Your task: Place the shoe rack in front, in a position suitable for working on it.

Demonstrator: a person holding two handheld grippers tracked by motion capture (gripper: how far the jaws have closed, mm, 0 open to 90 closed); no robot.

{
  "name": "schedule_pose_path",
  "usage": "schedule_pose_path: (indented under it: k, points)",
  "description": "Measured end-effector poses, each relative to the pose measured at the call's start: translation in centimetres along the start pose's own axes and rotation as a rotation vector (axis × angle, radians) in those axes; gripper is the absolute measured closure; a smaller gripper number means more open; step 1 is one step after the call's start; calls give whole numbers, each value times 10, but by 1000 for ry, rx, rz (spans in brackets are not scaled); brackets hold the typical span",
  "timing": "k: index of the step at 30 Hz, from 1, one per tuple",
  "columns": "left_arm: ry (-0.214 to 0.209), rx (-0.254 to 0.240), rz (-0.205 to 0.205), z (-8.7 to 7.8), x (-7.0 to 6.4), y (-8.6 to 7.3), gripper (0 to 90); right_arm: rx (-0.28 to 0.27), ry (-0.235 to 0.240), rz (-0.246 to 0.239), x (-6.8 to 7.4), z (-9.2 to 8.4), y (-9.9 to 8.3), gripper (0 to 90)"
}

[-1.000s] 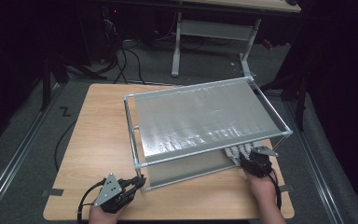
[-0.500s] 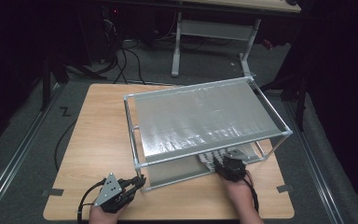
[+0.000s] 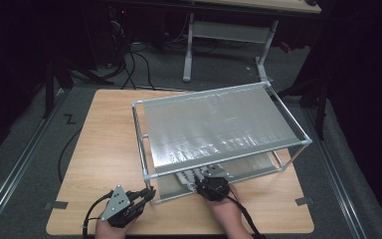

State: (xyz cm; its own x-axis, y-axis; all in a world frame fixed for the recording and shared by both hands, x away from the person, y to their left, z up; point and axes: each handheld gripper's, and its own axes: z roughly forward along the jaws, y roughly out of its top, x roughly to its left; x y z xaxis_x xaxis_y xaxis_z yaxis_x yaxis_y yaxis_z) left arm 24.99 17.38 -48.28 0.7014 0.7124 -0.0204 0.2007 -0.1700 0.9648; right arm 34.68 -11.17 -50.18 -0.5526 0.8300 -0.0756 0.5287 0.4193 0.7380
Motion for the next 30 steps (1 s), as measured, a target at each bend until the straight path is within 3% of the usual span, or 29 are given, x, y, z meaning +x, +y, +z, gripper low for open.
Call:
schedule_pose_path:
  k: [8,12,15,16,17,18,20,22,23,24,25,26,28,29,30]
  points:
    - [0,0,1,0,0,0,806,-13,102,-60,40,3,7,516]
    - [1,0,1,0,0,0,806,-30,126,-102,57,4,10,518]
    - [1,0,2,0,0,0,806,-26,147,-98,66,4,11,518]
    - [-8,-38,-62,3,-5,-1,806,-28,151,-99,67,4,11,519]
    - [-9,-51,-82,4,-6,-1,806,-30,154,-100,69,4,11,520]
    - [2,0,3,0,0,0,806,-34,152,-111,69,4,11,521]
    - [1,-1,3,0,0,0,806,-39,162,-114,68,5,11,513]
    - [-8,-60,-87,4,-7,-1,806,-28,164,-99,67,5,11,476]
    - [1,-2,1,0,0,0,806,-27,167,-93,66,4,11,427]
    - [-5,-43,-59,3,-5,-1,805,-30,170,-93,64,4,12,366]
    - [-6,-55,-76,4,-6,-1,806,-30,181,-72,63,4,12,290]
    - [2,-1,2,0,0,0,806,-41,190,-77,60,5,13,253]
    - [2,-2,2,0,0,0,805,-19,195,-40,59,4,12,228]
    - [1,-1,2,0,0,0,806,-23,202,-53,57,6,12,228]
    - [-4,-36,-53,2,-4,-1,806,-3,208,-34,58,6,11,233]
